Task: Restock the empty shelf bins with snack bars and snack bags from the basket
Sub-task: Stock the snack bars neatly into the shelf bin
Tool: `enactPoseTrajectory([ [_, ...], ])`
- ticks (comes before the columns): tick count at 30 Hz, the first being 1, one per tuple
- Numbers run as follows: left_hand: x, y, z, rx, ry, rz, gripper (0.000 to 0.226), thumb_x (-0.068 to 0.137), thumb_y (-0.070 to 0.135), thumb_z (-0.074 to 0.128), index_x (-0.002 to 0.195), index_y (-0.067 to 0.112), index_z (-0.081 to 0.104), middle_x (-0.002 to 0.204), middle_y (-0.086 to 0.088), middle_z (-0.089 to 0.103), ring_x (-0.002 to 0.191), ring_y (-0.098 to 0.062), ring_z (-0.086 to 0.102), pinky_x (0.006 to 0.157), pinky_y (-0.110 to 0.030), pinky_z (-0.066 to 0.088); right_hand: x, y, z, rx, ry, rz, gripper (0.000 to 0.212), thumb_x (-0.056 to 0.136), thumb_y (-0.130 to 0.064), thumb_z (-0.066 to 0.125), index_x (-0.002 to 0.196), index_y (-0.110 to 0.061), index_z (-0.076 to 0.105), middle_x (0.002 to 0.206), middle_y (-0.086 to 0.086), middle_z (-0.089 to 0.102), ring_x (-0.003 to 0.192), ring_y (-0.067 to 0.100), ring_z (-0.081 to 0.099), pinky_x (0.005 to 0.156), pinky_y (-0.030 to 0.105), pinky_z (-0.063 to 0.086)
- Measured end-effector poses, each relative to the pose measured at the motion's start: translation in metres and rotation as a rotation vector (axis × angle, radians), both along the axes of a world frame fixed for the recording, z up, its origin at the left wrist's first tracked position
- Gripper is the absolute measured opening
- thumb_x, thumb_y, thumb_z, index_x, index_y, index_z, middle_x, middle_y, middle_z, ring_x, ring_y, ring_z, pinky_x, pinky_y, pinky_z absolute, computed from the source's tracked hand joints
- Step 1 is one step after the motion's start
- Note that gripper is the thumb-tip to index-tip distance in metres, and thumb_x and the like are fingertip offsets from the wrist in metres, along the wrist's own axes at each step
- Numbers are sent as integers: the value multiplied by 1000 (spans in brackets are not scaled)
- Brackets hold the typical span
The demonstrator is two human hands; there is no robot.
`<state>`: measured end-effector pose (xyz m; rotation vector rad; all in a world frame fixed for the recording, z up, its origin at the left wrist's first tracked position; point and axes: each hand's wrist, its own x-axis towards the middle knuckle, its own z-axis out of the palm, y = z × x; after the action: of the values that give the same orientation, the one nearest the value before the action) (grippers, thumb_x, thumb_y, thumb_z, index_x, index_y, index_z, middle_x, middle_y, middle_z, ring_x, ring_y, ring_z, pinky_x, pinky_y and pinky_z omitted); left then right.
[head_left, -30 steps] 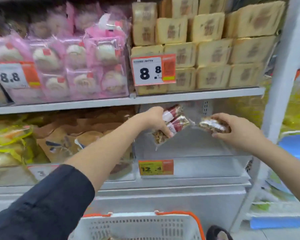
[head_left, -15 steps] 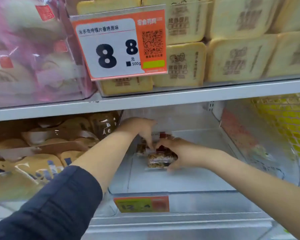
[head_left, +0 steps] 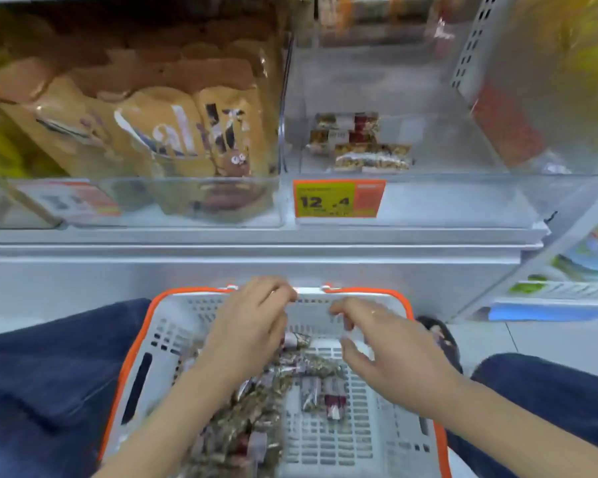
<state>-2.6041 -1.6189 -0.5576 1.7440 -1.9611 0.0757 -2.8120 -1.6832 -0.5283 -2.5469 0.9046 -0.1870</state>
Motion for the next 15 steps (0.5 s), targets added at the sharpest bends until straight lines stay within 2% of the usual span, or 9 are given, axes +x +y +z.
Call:
enactPoseTrajectory([
  [1,11,20,-33,160,58,121,27,78,-1,52,101,12,59,103,-8,60,97,-26,53,77,-29,40,4,15,-31,194,149,-11,38,95,-32,44,131,-35,32,116,-14,51,76,4,48,60,28,42],
  [2,22,38,-62,332,150,265,32,80,-1,54,109,12,59,109,-9,58,102,-29,53,80,-33,43,8,27,-61,377,216,-51,48,96,-30,48,138,-33,26,126,-8,49,68,7,49,57,29,41],
  [4,48,68,-108,692,334,550,47,83,7,60,128,8,48,120,-15,55,109,-35,53,84,-38,47,21,47,-114,710,223,-180,66,94,-27,56,145,-27,15,128,3,48,53,6,47,51,25,40],
  [5,62,83,-132,830,394,640,57,82,14,64,133,7,41,119,-18,56,106,-36,56,81,-38,48,30,56,-136,827,236,-226,74,92,-26,60,147,-23,10,127,9,49,55,7,48,52,26,43],
  [7,83,107,-176,1007,492,670,68,68,34,68,127,12,42,116,-15,59,103,-34,59,78,-37,50,51,71,-168,918,322,-228,88,88,-27,66,149,-18,4,137,16,43,77,16,59,66,32,50],
  [9,84,122,-193,1095,544,662,72,62,41,67,122,15,39,130,-16,49,116,-32,50,90,-36,47,72,85,-188,909,378,-142,100,83,-30,72,150,-23,-2,147,18,31,102,27,60,83,39,51],
  [12,69,121,-180,1107,634,677,100,71,25,80,147,11,15,152,-22,11,139,-36,20,103,-37,32,99,106,-209,970,371,7,111,76,-31,79,149,-39,-4,157,12,0,133,35,35,103,43,41],
  [13,68,118,-181,1051,671,714,105,71,24,81,148,12,12,152,-21,13,139,-35,21,106,-38,31,106,111,-214,1005,389,14,114,73,-35,80,148,-43,-5,158,10,-8,138,36,26,107,44,37],
  [15,71,112,-191,917,698,727,93,67,28,83,140,17,27,142,-14,37,129,-33,39,103,-39,38,119,120,-225,992,451,-9,123,64,-46,83,145,-50,-9,155,8,-24,142,38,18,112,48,31],
])
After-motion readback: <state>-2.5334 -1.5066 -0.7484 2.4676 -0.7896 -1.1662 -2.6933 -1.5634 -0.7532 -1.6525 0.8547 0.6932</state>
